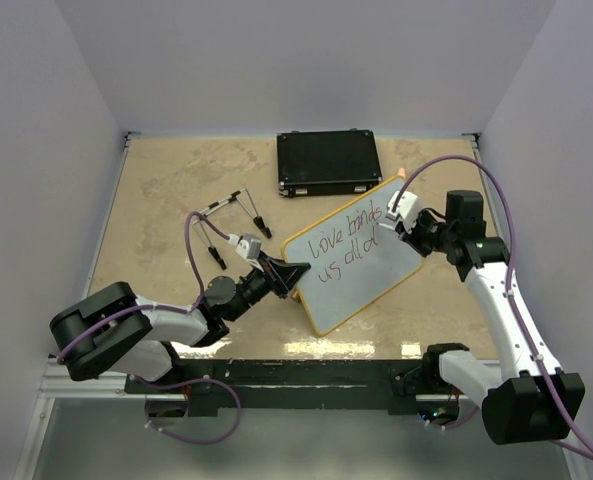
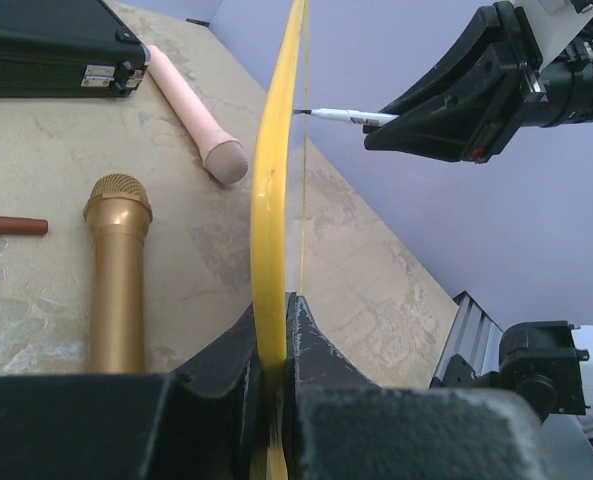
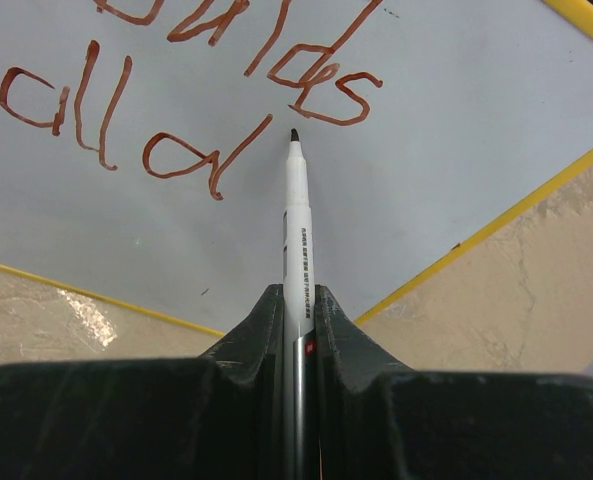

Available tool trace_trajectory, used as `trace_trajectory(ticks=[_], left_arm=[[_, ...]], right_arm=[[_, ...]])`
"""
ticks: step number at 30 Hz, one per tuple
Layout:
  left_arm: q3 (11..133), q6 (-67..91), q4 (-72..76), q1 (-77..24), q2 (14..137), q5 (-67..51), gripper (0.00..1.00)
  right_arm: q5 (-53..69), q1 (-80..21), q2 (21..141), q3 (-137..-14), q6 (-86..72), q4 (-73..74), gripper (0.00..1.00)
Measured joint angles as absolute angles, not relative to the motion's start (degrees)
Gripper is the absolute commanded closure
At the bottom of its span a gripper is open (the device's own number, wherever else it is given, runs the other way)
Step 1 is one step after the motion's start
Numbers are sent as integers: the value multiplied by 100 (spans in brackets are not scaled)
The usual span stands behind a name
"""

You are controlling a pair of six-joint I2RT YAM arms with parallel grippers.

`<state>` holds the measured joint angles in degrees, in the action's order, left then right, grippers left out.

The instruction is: Write a sentence on the whiteboard

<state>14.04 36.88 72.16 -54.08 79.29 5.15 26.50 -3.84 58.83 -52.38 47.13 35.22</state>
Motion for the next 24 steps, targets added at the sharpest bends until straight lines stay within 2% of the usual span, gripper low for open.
trace_trajectory(ticks=[24], left_arm=[[1402,3695,7210,-5408,7929,519,100]], right_arm=[[2342,-384,5765,-4821,4982,3946,100]])
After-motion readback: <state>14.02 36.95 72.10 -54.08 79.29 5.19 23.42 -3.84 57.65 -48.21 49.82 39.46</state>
